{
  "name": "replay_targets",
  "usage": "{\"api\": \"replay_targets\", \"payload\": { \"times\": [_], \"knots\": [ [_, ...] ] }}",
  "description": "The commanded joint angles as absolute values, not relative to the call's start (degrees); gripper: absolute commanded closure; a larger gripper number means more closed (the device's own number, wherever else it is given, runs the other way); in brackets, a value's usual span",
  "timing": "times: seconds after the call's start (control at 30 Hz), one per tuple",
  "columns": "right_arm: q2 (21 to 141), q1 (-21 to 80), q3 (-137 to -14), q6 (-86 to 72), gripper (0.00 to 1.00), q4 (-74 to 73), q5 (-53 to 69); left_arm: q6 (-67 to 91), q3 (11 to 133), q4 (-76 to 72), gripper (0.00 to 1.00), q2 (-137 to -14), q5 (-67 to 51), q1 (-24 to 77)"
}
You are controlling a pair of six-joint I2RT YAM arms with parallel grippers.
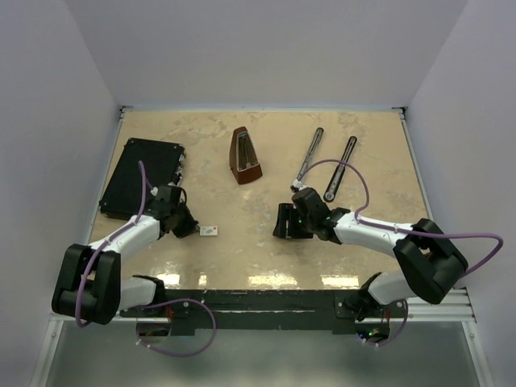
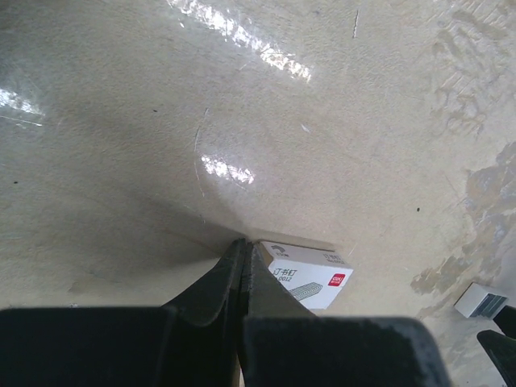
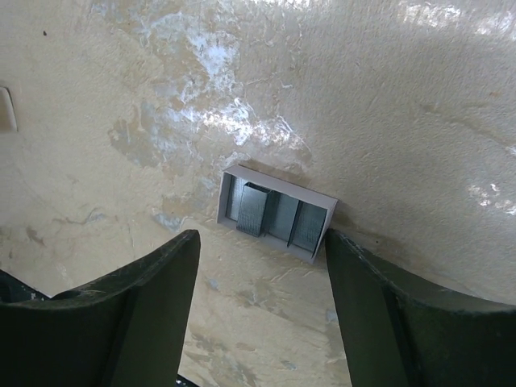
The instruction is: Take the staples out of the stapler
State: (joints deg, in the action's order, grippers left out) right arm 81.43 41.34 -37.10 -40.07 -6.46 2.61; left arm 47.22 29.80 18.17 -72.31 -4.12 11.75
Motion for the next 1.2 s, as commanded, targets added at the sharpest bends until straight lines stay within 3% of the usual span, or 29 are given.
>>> {"api": "replay_targets", "payload": {
  "times": [0.0, 0.63, 1.17],
  "knots": [
    [82.2, 41.3, -37.9, -40.6, 0.33, -3.3, 3.6, 47.6, 27.1, 21.5, 1.00, -72.6, -3.9, 13.0],
    [86.2, 44.7, -39.2, -44.1, 0.44, -1.8, 4.0, 48.7, 26.2, 20.7, 1.00, -72.5, -3.7, 14.2],
    [91.3, 47.8, -44.1, -45.4, 0.45, -1.9, 0.2, 48.5, 26.5, 19.9, 1.00, -72.8, -4.2, 14.4]
  ]
}}
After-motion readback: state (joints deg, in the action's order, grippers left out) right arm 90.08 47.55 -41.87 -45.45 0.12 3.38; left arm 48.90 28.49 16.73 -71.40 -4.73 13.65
